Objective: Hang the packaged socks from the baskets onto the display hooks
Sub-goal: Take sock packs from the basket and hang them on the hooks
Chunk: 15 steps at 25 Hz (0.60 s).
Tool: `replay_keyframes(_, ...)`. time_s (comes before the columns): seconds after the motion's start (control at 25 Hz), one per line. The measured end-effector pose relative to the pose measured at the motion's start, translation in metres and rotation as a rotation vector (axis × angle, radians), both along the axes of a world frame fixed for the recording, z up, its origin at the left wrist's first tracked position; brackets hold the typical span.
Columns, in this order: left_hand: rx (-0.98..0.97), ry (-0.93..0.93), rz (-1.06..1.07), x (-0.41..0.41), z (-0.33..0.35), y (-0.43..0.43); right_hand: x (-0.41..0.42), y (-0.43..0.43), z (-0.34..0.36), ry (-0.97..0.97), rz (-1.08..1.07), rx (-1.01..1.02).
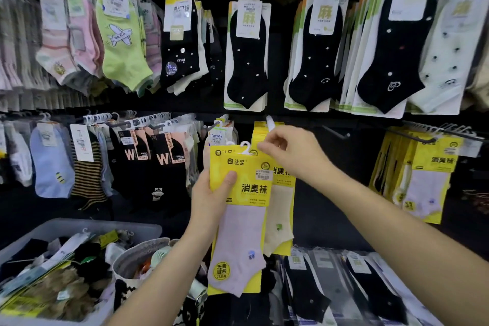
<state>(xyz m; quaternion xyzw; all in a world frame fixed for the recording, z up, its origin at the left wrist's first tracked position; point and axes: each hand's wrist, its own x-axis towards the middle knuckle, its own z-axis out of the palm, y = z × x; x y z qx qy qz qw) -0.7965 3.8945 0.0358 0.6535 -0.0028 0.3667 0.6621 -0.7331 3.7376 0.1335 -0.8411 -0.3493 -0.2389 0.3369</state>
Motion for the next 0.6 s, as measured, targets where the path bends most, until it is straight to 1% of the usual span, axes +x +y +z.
replay_keyframes(0.04, 0.022, -0.007, -0.033, 0.002, 0.002, -0.008, -0.001, -0.003, -0.003, 0.011, -0.005, -0.031)
replay_keyframes(0.16, 0.058, -0.020, -0.128, 0.009, 0.003, -0.028, 0.004, -0.022, -0.001, 0.087, 0.013, 0.050)
replay_keyframes(0.28, 0.033, 0.007, -0.165, 0.013, 0.005, -0.042, 0.006, -0.036, 0.004, 0.199, 0.043, 0.095)
replay_keyframes(0.44, -0.006, 0.041, -0.187, 0.018, 0.003, -0.049, 0.009, -0.042, 0.009, 0.202, 0.009, 0.033)
replay_keyframes(0.6, -0.057, 0.052, -0.195, 0.020, 0.000, -0.051, 0.007, -0.039, 0.011, 0.262, 0.033, 0.058)
